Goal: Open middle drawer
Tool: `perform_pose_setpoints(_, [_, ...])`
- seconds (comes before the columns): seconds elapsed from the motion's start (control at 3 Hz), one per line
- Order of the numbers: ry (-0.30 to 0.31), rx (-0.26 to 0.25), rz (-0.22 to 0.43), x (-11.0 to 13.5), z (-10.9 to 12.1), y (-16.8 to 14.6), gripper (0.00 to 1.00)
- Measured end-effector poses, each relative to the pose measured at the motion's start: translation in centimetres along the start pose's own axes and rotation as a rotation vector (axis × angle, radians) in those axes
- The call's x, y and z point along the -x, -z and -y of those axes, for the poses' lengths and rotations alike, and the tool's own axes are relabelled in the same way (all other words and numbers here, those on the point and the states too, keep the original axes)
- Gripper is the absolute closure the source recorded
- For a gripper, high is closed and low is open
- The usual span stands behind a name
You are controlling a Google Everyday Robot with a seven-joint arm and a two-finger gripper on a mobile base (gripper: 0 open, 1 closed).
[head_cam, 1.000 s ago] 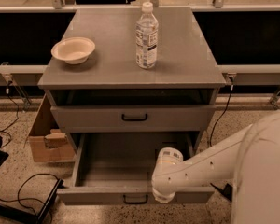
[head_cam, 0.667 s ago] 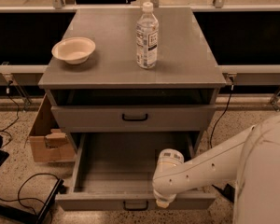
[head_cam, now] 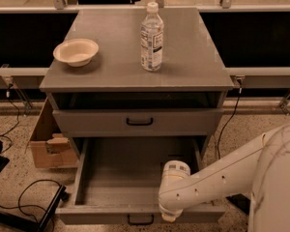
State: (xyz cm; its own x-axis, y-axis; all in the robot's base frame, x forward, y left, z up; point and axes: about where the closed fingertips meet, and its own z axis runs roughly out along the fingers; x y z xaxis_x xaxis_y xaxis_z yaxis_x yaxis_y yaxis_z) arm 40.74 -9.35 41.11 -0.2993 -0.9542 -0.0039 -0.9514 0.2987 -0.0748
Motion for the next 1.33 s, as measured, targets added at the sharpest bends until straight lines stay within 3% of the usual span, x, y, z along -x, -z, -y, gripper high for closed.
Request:
perform_pose_setpoints(1.0, [-0.011,-0.003,-0.022,-0.8,-3.1,0.9,1.00])
perform_pose_setpoints(1.33, [-0.011,-0.003,-0.022,-0.8,-3.1,0.8,1.00])
